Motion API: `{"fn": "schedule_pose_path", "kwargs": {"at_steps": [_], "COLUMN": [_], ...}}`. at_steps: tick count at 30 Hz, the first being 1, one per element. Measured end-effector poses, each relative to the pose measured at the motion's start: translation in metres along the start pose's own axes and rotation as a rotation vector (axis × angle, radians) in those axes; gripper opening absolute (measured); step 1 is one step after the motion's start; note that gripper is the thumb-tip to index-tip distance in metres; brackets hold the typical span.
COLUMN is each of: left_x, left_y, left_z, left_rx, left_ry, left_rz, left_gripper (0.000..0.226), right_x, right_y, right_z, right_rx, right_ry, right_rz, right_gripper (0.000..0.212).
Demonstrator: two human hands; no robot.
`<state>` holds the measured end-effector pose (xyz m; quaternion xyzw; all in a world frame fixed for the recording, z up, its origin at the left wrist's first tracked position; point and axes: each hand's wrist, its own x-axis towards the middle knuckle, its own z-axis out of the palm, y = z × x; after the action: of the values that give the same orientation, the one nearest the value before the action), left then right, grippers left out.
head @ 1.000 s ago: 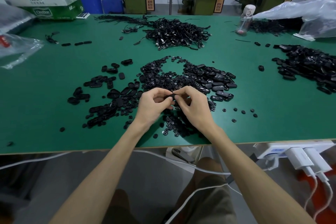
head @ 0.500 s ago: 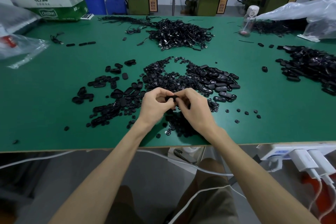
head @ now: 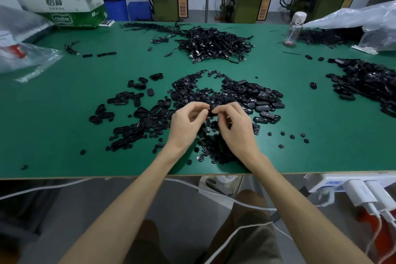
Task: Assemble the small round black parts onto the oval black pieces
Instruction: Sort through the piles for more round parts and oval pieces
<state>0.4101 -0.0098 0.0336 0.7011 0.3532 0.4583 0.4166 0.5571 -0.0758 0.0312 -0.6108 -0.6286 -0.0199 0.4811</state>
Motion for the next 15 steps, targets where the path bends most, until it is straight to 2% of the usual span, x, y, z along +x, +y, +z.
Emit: {"fn": "schedule_pose_path", "kwargs": {"at_steps": [4,7,9,11,13,15], "left_x": [0.013,0.034,0.049,0.059,0.062,0.062], "left_y": [0.002,-0.004,-0.013,-0.024,-0.034,-0.04], "left_z": [-0.017,-0.05,-0.073,-0.092,-0.105,-0.111], "left_rx": [0.112,0.41,0.622,0.856,1.012,1.089], "left_ry": [0.13,0.176,0.141,0.072,-0.011,-0.066], "left_rz": [-0.043,-0.14,-0.217,-0.31,-0.428,-0.465], "left_gripper": [0.02,0.029,0.033,0.032,0.035,0.039], "right_x": [0.006,0.01,0.01,0.01,0.011,0.011], "right_y": [0.011,0.017,0.019,0.019,0.019,0.019], "right_z": [-0.004,-0.008,-0.007,-0.005,-0.002,0.001], "right_rx": [0.064,0.116,0.11,0.062,0.026,-0.024], "right_ry": [0.256,0.287,0.22,0.156,0.105,0.046], "right_rz": [0.31,0.517,0.534,0.505,0.486,0.448], "right_gripper": [0.028,0.054,0.068,0.073,0.067,0.056]}}
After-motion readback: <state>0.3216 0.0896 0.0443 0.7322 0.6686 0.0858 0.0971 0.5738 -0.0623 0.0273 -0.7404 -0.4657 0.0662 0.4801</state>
